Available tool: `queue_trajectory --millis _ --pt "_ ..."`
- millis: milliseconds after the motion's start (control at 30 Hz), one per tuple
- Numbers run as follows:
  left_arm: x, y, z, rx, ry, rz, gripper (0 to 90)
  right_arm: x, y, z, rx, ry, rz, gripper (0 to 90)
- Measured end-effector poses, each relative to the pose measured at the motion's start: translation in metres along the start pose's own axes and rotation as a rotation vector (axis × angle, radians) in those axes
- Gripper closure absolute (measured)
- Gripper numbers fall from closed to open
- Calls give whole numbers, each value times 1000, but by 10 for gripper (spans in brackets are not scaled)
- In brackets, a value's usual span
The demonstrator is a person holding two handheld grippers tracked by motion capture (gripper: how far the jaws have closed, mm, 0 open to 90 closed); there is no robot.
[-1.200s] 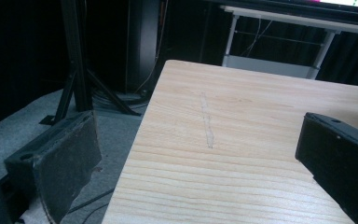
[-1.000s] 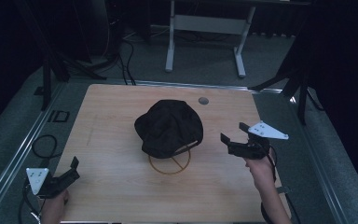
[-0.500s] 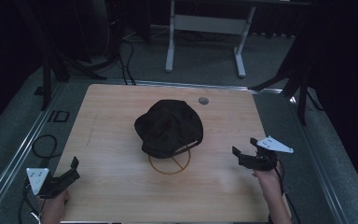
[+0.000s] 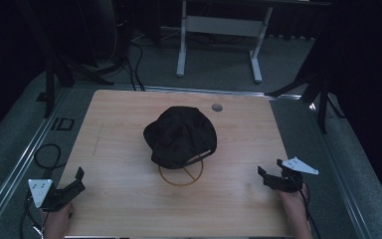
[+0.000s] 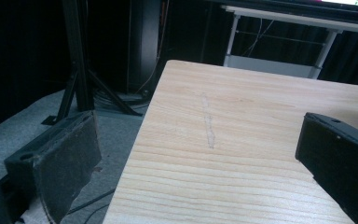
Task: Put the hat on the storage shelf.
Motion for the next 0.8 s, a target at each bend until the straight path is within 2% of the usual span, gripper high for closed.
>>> queue_trajectory --millis 333,500,667,800 --pt "0 0 0 -1 1 -1 5 -16 -14 -5 11 -55 20 138" --pt "0 0 0 -1 -1 -2 5 -26 -18 -8 7 -90 47 138" --pt "0 0 0 -1 -1 -2 5 -35 -22 -10 -7 -143 64 137" --pt "0 0 0 -1 -2 -4 5 -43 -24 -12 -36 -180 104 139"
Point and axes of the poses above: each handheld gripper's, and its own axes: z roughly forward along the jaws, y roughly out of its top, x roughly to its left, the point moved 3 cm from there along z, roughly forward along the jaws, and after that the axes turned 10 degrees about -y, right-handed, at the moved point
